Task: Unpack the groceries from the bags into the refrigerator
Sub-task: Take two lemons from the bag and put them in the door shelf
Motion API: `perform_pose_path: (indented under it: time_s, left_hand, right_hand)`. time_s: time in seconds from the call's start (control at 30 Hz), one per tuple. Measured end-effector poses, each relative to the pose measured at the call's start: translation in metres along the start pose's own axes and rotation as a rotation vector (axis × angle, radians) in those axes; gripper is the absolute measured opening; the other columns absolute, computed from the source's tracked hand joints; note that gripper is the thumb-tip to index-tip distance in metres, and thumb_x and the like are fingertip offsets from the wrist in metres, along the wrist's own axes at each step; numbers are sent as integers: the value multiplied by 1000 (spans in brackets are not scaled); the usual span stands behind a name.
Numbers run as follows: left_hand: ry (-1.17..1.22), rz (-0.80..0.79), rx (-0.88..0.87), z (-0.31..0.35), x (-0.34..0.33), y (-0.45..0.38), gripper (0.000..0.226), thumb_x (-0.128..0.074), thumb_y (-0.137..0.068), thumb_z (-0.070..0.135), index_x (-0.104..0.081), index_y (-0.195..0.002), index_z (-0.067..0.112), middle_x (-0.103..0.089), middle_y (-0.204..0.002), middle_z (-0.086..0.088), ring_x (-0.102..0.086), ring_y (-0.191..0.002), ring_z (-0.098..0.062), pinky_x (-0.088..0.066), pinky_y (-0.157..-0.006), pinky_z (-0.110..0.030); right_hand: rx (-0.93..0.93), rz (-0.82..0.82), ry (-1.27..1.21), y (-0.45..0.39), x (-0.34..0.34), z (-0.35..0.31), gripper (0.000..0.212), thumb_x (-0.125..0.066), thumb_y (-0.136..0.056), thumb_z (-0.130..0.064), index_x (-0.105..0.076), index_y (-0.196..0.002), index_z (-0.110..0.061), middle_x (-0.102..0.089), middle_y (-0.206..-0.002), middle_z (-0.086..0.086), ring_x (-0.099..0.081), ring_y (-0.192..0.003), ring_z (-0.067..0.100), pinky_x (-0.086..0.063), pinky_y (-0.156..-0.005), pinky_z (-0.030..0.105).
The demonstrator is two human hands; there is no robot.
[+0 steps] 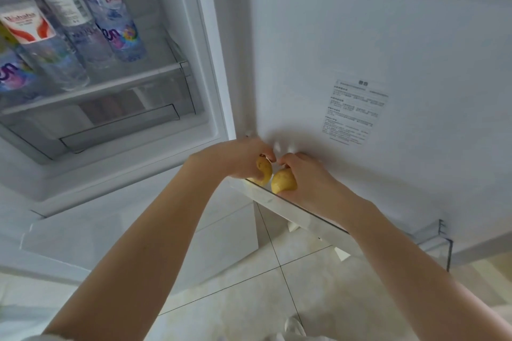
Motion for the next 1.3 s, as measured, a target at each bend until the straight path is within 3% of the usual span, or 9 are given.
perform_pose_path:
  time_s: [0.23, 0.37, 0.5, 0.73, 0.9, 1.1, 1.17, 1.3]
  left_hand:
    - [166, 146, -5, -2, -4, 26, 41, -60, -92, 28, -52, -132, 32, -54, -130, 8, -49, -117, -12, -39, -91, -24]
    - [285, 326, -21, -4, -13, 45, 31, -63, -90, 27, -59, -120, 34, -60, -120, 12, -54, -107, -9, -48, -93, -31]
    - [361, 486, -96, 3, -25, 63, 29, -64, -90, 22, -63, -119, 28, -62, -112, 14, -55, -99, -3, -48, -91, -25]
    - [724, 704, -152, 35, -50, 94, 23, -61, -90, 9, -67, -109, 21, -67, -88, 11, -63, -82, -8, -51, -71, -17]
    - [819, 636, -137, 62, -91, 106, 22, -63, -90, 10, -68, -107, 23, -68, -84, 10, -65, -81, -14, -53, -75, -24]
    - [811, 519, -100, 100, -140, 108, 23, -61, -90, 12, -66, -108, 25, -68, -83, 12, -65, -82, -9, -51, -73, -16]
    - [784, 463, -97, 119, -155, 108, 23, -61, -91, 12, -67, -108, 26, -68, -82, 13, -64, -81, -7, -50, -72, -15]
    - [673, 404, -109, 164, -181, 96, 22, -61, -92, 15, -66, -109, 26, -65, -82, 18, -62, -82, -3, -49, -73, -12]
  right_hand:
    - [25, 98, -2, 16, 6, -2, 51, -68, -84, -30, -50, -129, -16, -50, -125, 5, -53, -112, 22, -41, -94, 31]
    - [58, 190, -74, 38, 12, -7, 42, -64, -89, -31, -52, -128, -19, -53, -122, 2, -53, -111, 21, -45, -94, 36]
    - [101, 289, -232, 62, 14, -19, 32, -64, -90, -28, -57, -119, -18, -57, -113, -2, -57, -107, 19, -49, -92, 42]
    - [129, 404, -308, 113, 9, -26, 20, -61, -91, -18, -61, -111, -16, -61, -104, -5, -61, -101, 9, -52, -89, 33]
    - [71, 430, -335, 149, -5, -6, 22, -61, -91, -19, -62, -113, -18, -66, -107, -8, -61, -104, 2, -51, -92, 31]
    - [86, 411, -292, 187, -20, 24, 21, -59, -91, -24, -62, -111, -16, -66, -104, -11, -60, -100, -2, -48, -87, 19]
    - [73, 365, -277, 203, -23, 42, 24, -54, -92, -31, -61, -110, -18, -65, -103, -13, -59, -99, -2, -49, -84, 20]
    - [3, 315, -280, 239, -23, 90, 20, -56, -92, -28, -61, -110, -20, -64, -101, -14, -60, -99, 1, -51, -82, 27]
Point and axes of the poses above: each hand's wrist, its own y-axis away from the middle knuckle, its own x-axis out of the back of the hand, z = x × y, the point moved 1 cm from there along -y, towards the middle knuckle
